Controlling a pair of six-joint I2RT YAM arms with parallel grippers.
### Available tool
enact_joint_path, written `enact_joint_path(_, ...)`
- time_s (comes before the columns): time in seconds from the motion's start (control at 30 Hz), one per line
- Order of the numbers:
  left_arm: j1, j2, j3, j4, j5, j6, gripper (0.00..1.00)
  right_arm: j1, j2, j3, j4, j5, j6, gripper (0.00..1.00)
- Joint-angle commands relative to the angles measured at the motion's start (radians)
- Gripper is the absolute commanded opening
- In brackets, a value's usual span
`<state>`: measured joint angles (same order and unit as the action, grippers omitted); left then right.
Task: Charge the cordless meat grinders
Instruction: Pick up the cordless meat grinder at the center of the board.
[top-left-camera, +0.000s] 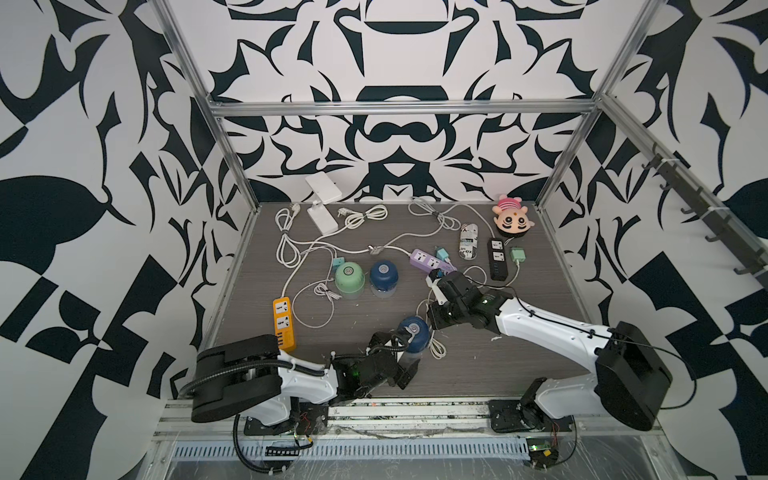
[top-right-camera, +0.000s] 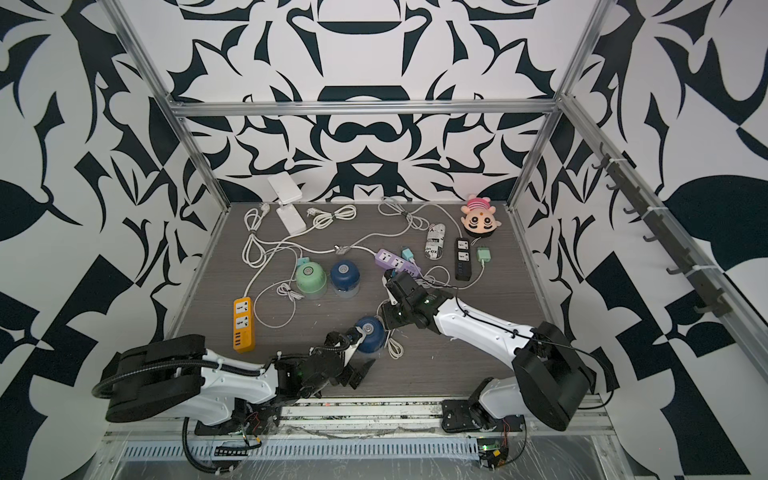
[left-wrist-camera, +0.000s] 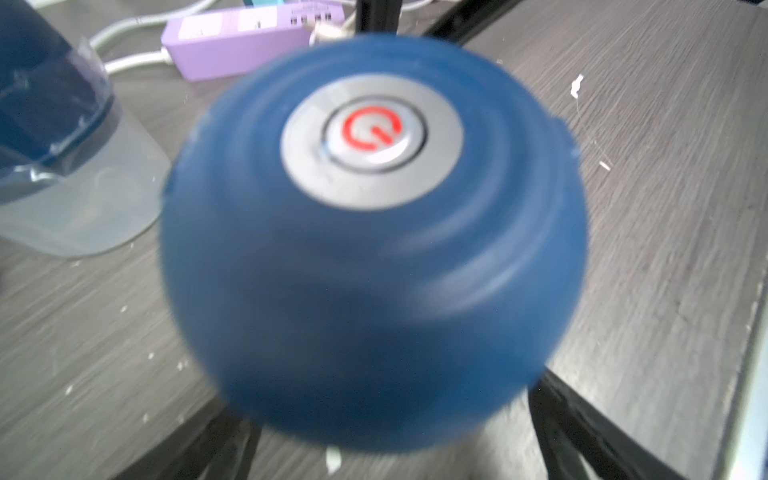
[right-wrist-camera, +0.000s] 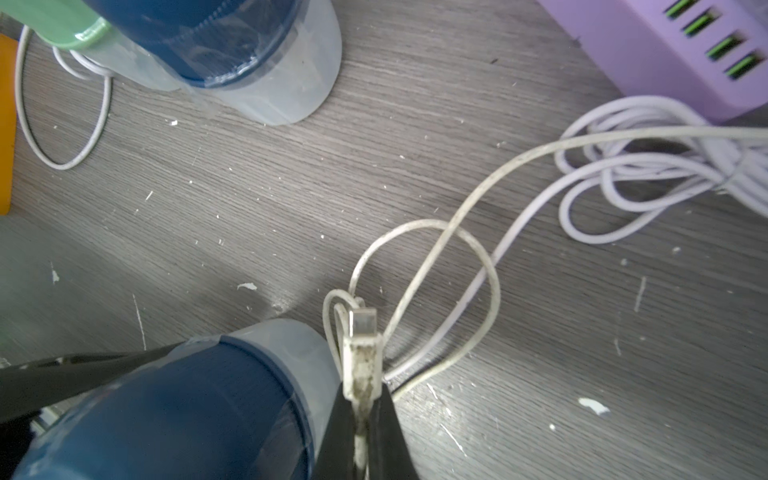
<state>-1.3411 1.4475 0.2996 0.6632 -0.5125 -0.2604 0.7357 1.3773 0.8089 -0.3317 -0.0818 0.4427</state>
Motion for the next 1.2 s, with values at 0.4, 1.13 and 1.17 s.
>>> enact_joint_path(0.4, 0.080, 0.221, 0.011, 0.380, 0.050, 0.096, 0.99, 0.002, 0.073, 0.021, 0.069, -0.079, 0.011, 0.00)
enact_joint_path(1.13, 0.139, 0.397, 0.020, 0.607, 0.013, 0.110, 0.97, 0.024, 0.113, 0.009, 0.094, -0.167, 0.016, 0.00)
enact_joint_path(1.17, 0.139, 0.403, 0.019, 0.618, 0.011, 0.111, 0.95, 0.025, 0.110, 0.005, 0.094, -0.169, 0.017, 0.00)
